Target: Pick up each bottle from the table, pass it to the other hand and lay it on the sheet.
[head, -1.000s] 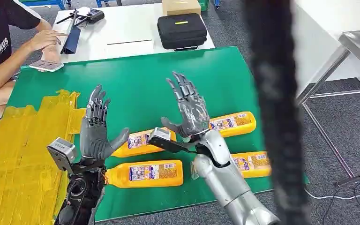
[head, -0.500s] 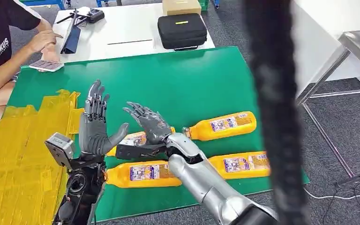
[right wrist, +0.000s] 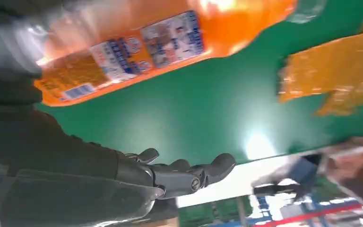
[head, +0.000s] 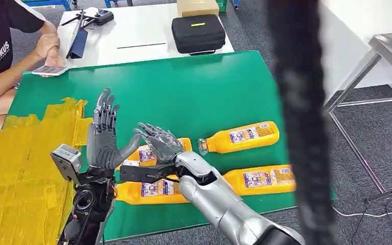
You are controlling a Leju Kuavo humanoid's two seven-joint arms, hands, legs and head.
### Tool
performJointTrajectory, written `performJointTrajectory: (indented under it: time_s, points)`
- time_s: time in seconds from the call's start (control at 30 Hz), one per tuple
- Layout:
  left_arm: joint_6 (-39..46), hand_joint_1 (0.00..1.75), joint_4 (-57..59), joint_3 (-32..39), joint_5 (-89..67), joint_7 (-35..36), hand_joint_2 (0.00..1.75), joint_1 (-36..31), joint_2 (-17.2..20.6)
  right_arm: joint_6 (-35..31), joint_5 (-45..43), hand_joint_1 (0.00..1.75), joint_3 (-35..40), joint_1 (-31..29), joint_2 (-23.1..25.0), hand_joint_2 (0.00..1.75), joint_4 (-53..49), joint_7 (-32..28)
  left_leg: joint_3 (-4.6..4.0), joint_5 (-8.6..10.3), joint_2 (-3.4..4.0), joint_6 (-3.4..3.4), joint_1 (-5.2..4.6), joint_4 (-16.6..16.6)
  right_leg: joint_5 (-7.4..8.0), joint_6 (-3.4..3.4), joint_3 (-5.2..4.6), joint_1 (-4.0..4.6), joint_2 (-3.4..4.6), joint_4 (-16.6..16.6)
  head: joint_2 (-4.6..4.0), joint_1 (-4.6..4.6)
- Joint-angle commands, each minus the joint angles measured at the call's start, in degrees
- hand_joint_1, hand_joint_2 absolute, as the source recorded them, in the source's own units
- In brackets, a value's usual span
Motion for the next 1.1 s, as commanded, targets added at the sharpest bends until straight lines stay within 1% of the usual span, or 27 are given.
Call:
performJointTrajectory:
  time_s: [0.03,0.07,0.1,0.13,0.2,0.27,0.3,0.33,0.4,0.43,0.47,0.5,0.57,0.6,0.63,0.67,0.7,0.73,0.8,0.83,0.9,0.93,1.0,1.03,1.1]
  points:
    - [-0.35,0.0,4.37,0.26,-0.18,0.96,1.75,-2.01,-0.07,-2.03,2.22,0.0,0.22,-4.37,-2.91,1.75,7.19,3.59,0.3,-0.1,-0.05,-0.13,0.04,-0.01,-0.12,-0.01,0.34,0.05,-0.14,-0.04,0.0,0.02]
    - [-0.45,0.0,4.47,0.19,-0.1,1.12,1.75,-2.3,-0.14,-2.87,3.19,0.0,-0.29,-5.17,-2.8,1.75,9.36,4.63,0.48,-0.2,-0.03,-0.19,0.08,0.04,-0.21,-0.01,0.54,0.09,-0.17,-0.02,0.0,0.0]
    - [-0.47,0.0,4.48,0.09,-0.09,1.14,1.75,-2.37,-0.13,-3.21,3.52,0.0,-0.59,-5.48,-2.67,1.75,10.46,4.96,0.33,-0.12,-0.02,-0.15,0.04,0.01,-0.13,0.0,0.37,0.05,-0.13,-0.02,0.0,0.02]
    - [-0.49,0.0,4.46,0.01,-0.07,1.16,1.75,-2.4,-0.1,-3.61,3.61,0.0,-0.87,-5.68,-2.57,1.75,11.23,4.61,0.43,-0.18,0.0,-0.19,0.06,0.04,-0.18,-0.01,0.48,0.08,-0.13,-0.01,0.0,0.02]
    - [-0.52,0.0,4.3,-0.01,0.1,1.36,1.75,-2.32,-0.01,-3.68,3.62,0.0,-1.59,-6.19,-2.21,1.75,13.05,4.43,0.31,-0.1,-0.06,-0.14,0.04,-0.01,-0.12,-0.01,0.35,0.05,-0.17,-0.03,0.0,0.0]
    - [-0.5,0.0,4.28,0.15,0.28,1.58,1.75,-2.21,0.04,-3.94,4.03,0.0,-1.89,-6.51,-1.91,1.75,13.97,4.62,0.37,-0.14,-0.03,-0.17,0.05,0.02,-0.15,-0.01,0.41,0.06,-0.14,-0.02,0.0,0.02]
    - [-0.46,0.0,4.32,0.22,0.43,1.72,1.75,-2.21,0.09,-3.74,4.25,0.0,-2.1,-6.68,-1.68,1.75,14.36,4.93,0.19,-0.05,-0.02,-0.1,0.0,-0.03,-0.06,0.0,0.21,0.01,-0.1,-0.03,0.0,0.02]
    - [-0.43,0.0,4.31,0.29,0.49,1.74,1.75,-2.16,0.13,-3.51,4.19,0.0,-2.35,-6.79,-1.49,1.75,14.65,5.01,0.41,-0.18,0.0,-0.19,0.06,0.03,-0.18,-0.02,0.45,0.07,-0.12,-0.01,0.0,0.0]
    - [-0.41,0.0,4.25,0.37,0.62,1.76,1.75,-2.12,0.29,-2.86,4.08,0.0,-2.87,-7.23,-1.22,1.75,15.6,5.32,0.21,-0.08,0.0,-0.11,0.01,-0.01,-0.09,-0.01,0.23,0.02,-0.09,-0.01,0.0,0.0]
    - [-0.41,0.0,4.25,0.37,0.62,1.76,1.75,-2.12,0.29,-2.86,4.08,0.0,-2.87,-7.23,-1.22,1.75,15.6,5.32,0.35,-0.16,0.02,-0.17,0.04,0.03,-0.16,-0.01,0.37,0.05,-0.11,0.01,0.0,0.0]
    - [-0.4,0.0,4.27,0.44,0.62,1.76,1.75,-2.11,0.32,-2.96,4.16,0.0,-2.98,-7.4,-1.18,1.75,15.95,5.28,0.26,-0.1,0.03,-0.13,0.03,0.0,-0.1,-0.01,0.27,0.04,-0.08,-0.02,0.0,0.0]
    - [-0.41,0.0,4.33,0.45,0.73,1.81,1.75,-2.12,0.36,-2.61,4.16,0.0,-3.15,-7.64,-1.12,1.75,16.66,5.39,0.45,-0.23,0.04,-0.2,0.07,0.06,-0.22,-0.02,0.49,0.08,-0.11,0.02,0.0,0.02]
    - [-0.42,0.0,4.5,0.43,0.75,1.81,1.75,-2.16,0.39,-2.7,4.27,0.0,-3.66,-8.03,-0.89,1.75,17.93,5.34,0.28,-0.12,0.04,-0.13,0.03,0.01,-0.11,-0.01,0.3,0.04,-0.07,-0.01,0.0,0.0]
    - [-0.43,0.0,4.58,0.41,0.77,1.81,1.75,-2.2,0.34,-2.19,4.21,0.0,-3.87,-8.23,-0.85,1.75,18.63,5.29,0.45,-0.22,0.08,-0.2,0.08,0.07,-0.2,-0.02,0.49,0.09,-0.08,0.01,0.0,0.0]
    - [-0.45,0.0,4.74,0.33,0.83,1.82,1.75,-2.34,0.27,-1.48,4.17,0.0,-4.24,-8.51,-0.7,1.75,19.63,5.48,0.29,-0.11,0.02,-0.14,0.02,0.0,-0.11,-0.01,0.31,0.03,-0.1,-0.01,0.0,0.02]
    - [-0.45,0.0,4.83,0.23,0.85,1.82,1.75,-2.42,0.22,-1.66,4.26,0.0,-4.38,-8.59,-0.67,1.75,19.99,5.45,0.47,-0.22,0.06,-0.21,0.07,0.07,-0.21,-0.02,0.51,0.08,-0.1,0.03,0.0,0.02]
    - [-0.49,0.0,5.02,0.19,0.97,1.84,1.75,-2.63,0.13,-0.94,4.42,0.0,-4.5,-8.93,-0.55,1.75,21.02,5.84,0.27,-0.1,0.0,-0.14,0.03,0.01,-0.11,-0.01,0.3,0.04,-0.11,-0.01,0.0,0.0]
    - [-0.5,0.0,5.05,0.13,0.98,1.84,1.75,-2.71,0.07,-0.75,4.39,0.0,-4.59,-9.01,-0.56,1.75,21.29,5.89,0.45,-0.2,0.03,-0.21,0.07,0.06,-0.2,-0.02,0.48,0.08,-0.12,0.01,0.0,0.02]
    - [-0.55,0.0,5.0,-0.01,1.14,1.93,1.75,-2.97,-0.09,-0.39,4.37,0.0,-5.11,-9.44,-0.41,1.75,22.62,6.18,0.16,-0.05,-0.02,-0.1,0.01,0.0,-0.07,0.0,0.19,0.02,-0.1,-0.01,0.0,0.02]
    - [-0.6,0.0,4.97,-0.03,1.24,2.01,1.75,-3.01,-0.15,-0.28,4.3,0.0,-5.32,-9.52,-0.42,1.75,22.92,6.4,0.35,-0.16,0.01,-0.18,0.05,0.05,-0.17,-0.01,0.38,0.06,-0.12,0.03,0.0,0.0]
    - [-0.67,0.0,4.82,-0.2,1.38,2.16,1.75,-3.05,-0.19,-0.27,4.39,0.0,-5.73,-9.82,-0.43,1.75,23.93,6.71,0.13,-0.03,-0.03,-0.09,0.0,-0.01,-0.05,0.0,0.15,0.01,-0.11,-0.01,0.0,0.02]
    - [-0.68,0.0,4.81,-0.28,1.39,2.18,1.75,-3.04,-0.19,-0.44,4.49,0.0,-5.87,-9.92,-0.41,1.75,24.27,6.59,0.35,-0.17,-0.02,-0.18,0.05,0.06,-0.18,-0.01,0.39,0.06,-0.15,0.03,0.0,0.0]
    - [-0.68,0.0,4.84,-0.32,1.4,2.18,1.75,-3.04,-0.21,-0.23,4.42,0.0,-6.14,-10.01,-0.39,1.75,24.68,6.91,0.16,-0.05,-0.03,-0.1,0.02,0.0,-0.07,0.0,0.19,0.03,-0.11,-0.02,0.0,0.0]
    - [-0.68,0.0,4.84,-0.38,1.4,2.18,1.75,-2.98,-0.23,0.13,4.52,0.0,-6.24,-10.13,-0.43,1.75,25.25,7.23,0.32,-0.16,-0.02,-0.16,0.05,0.06,-0.17,-0.01,0.37,0.07,-0.14,0.02,0.0,0.02]
    - [-0.67,0.0,4.0,-0.5,1.34,2.2,1.75,-2.31,-0.41,-0.01,4.96,0.0,-6.33,-10.29,-0.41,1.75,26.2,7.82,0.16,-0.05,-0.03,-0.1,0.0,-0.01,-0.07,0.0,0.19,0.01,-0.11,-0.01,0.0,0.0]
